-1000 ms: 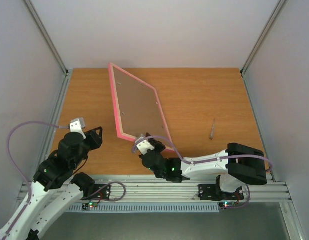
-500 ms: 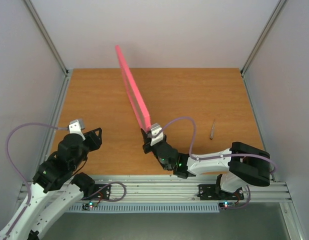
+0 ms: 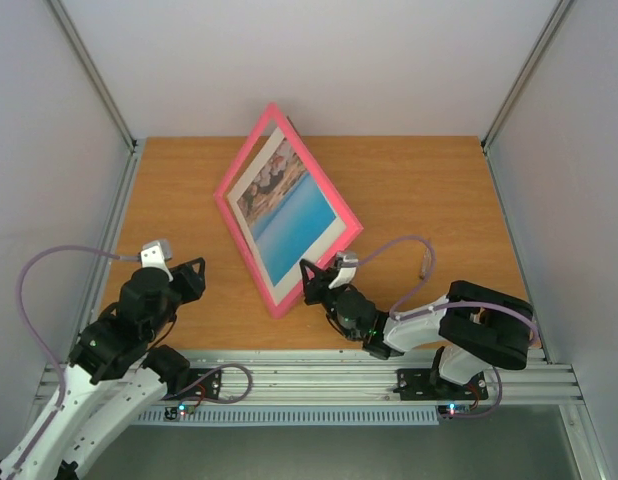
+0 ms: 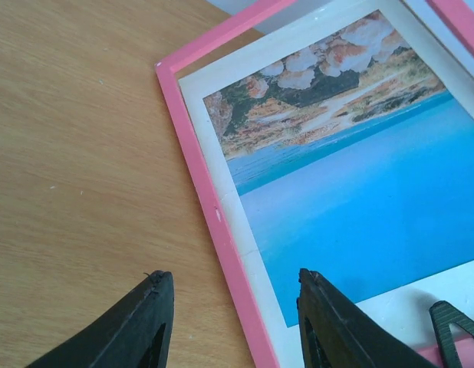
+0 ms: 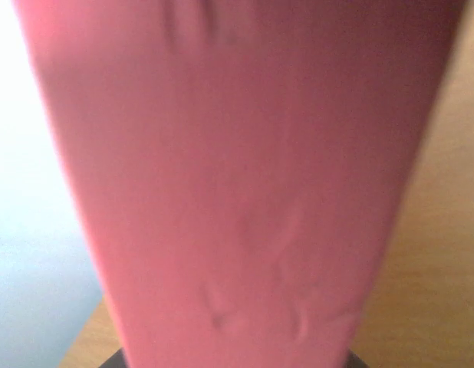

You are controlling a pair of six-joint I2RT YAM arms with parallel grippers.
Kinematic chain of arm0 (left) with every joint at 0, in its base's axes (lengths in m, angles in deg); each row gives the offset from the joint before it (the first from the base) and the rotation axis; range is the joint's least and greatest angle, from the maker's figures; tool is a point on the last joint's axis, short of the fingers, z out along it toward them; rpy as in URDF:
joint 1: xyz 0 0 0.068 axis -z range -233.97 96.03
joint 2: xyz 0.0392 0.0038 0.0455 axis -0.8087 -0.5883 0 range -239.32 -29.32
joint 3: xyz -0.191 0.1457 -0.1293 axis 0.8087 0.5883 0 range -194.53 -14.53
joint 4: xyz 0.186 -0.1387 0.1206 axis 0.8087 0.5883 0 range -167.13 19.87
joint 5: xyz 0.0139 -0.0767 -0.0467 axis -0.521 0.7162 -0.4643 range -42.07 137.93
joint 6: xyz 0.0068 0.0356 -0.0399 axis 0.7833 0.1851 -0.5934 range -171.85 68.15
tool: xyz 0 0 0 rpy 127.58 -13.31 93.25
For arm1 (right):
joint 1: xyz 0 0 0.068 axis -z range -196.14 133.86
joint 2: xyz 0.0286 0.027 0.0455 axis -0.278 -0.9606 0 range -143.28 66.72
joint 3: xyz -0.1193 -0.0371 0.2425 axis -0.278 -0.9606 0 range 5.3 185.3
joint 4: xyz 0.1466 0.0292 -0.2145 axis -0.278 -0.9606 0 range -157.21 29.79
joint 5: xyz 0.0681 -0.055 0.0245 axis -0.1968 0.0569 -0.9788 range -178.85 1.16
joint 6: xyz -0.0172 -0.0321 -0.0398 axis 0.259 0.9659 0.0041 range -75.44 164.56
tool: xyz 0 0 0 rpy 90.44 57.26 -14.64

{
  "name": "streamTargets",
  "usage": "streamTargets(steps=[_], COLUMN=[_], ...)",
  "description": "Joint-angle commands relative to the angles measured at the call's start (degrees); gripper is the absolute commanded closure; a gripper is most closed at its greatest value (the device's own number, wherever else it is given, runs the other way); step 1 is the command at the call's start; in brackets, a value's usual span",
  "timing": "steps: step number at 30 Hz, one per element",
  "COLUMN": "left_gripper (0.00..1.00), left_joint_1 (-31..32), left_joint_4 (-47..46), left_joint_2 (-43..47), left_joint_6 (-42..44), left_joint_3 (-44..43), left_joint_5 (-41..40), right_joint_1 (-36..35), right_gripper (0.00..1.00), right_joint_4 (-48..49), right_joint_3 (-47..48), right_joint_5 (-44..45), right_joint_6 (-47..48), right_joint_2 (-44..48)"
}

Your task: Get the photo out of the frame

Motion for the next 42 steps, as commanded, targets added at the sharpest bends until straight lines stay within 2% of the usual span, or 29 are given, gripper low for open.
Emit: streamTargets(steps=[1,6,11,15,18,22,30,37,42], left_gripper=[0.54,0.54,0.54,0.55,0.54,0.54,0.54,0.54,0.54], left_joint_1=[-0.22,-0.22,-0.22,-0.22,-0.22,-0.22,-0.22,-0.22,-0.22], left_joint_4=[-2.08,-2.58,-2.54,-2.79,-3.25,-3.26,-3.98,-3.85,-3.36], left_joint_2=[0.38,0.23,0.32,0.31,0.07,-0.29,-1.51,-1.73,-1.34], left_joint_6=[-0.86,-1.37,-1.51,-1.68,-1.84,-1.77,-1.85,-1.86,-1.81], left_joint_3=[0.97,1.46,1.36,1.68,1.98,2.06,2.66,2.69,2.71], left_joint_5=[-0.11,0.57,0.62,0.76,0.97,0.88,1.7,2.12,2.04], right_joint_1=[0.94,2.93,3.91,4.12,4.47,4.52,5.17,5.17,5.17], right_gripper=[0.99,0.99,0.99,0.88,0.87,0.74,0.58,0.42,0.36], right_joint_4=[1.22,3.65,9.31,15.84,16.14,16.11,16.13,14.62,3.72], right_joint_3=[-4.06,-7.54,-10.66,-12.82,-12.85,-13.42,-15.56,-18.07,-17.69], right_joint_5=[0.5,-0.24,0.41,1.25,0.11,-0.39,-4.1,-5.24,-7.77], right_joint_6=[-15.01,-28.04,-36.89,-42.65,-47.03,-50.61,-60.71,-64.07,-67.29], right_joint_2=[-3.33,-8.6,-14.48,-21.0,-23.64,-25.29,-29.06,-26.16,-19.46])
